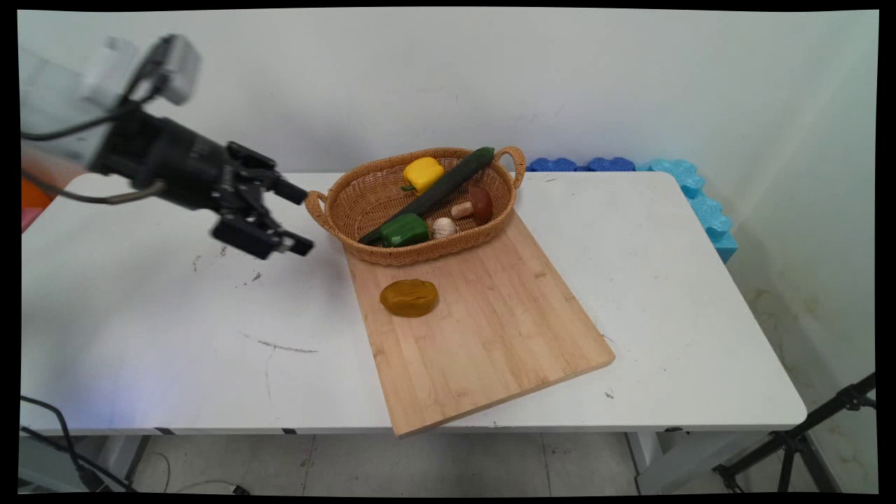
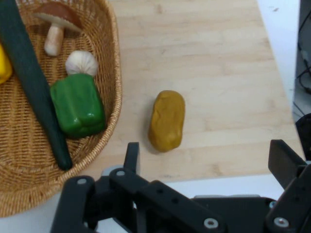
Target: Pick up the potato from the cutting board
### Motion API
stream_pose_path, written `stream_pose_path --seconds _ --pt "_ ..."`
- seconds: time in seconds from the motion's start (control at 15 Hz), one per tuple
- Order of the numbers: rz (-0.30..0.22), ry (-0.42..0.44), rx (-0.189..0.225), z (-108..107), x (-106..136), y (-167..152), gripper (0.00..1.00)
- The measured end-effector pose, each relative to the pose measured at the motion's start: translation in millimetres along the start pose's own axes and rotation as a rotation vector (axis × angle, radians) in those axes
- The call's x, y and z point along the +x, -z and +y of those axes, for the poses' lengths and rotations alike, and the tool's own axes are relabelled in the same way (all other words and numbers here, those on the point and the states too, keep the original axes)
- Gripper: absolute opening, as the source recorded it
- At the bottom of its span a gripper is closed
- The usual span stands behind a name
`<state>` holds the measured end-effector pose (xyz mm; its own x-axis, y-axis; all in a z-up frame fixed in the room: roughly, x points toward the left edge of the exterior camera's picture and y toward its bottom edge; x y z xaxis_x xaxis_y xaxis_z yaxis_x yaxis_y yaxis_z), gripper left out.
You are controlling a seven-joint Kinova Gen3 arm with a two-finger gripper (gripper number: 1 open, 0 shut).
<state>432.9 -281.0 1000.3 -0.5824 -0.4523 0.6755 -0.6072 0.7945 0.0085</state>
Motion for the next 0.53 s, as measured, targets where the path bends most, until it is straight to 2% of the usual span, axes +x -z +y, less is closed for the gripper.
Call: stream_pose_path --seconds 0.27,0.53 --pt "-0.068 0.026 0.002 -21.4 17.6 -56.6 1.00" --pt "-0.129 0.053 0.000 -33.6 28.1 -101.0 1.00"
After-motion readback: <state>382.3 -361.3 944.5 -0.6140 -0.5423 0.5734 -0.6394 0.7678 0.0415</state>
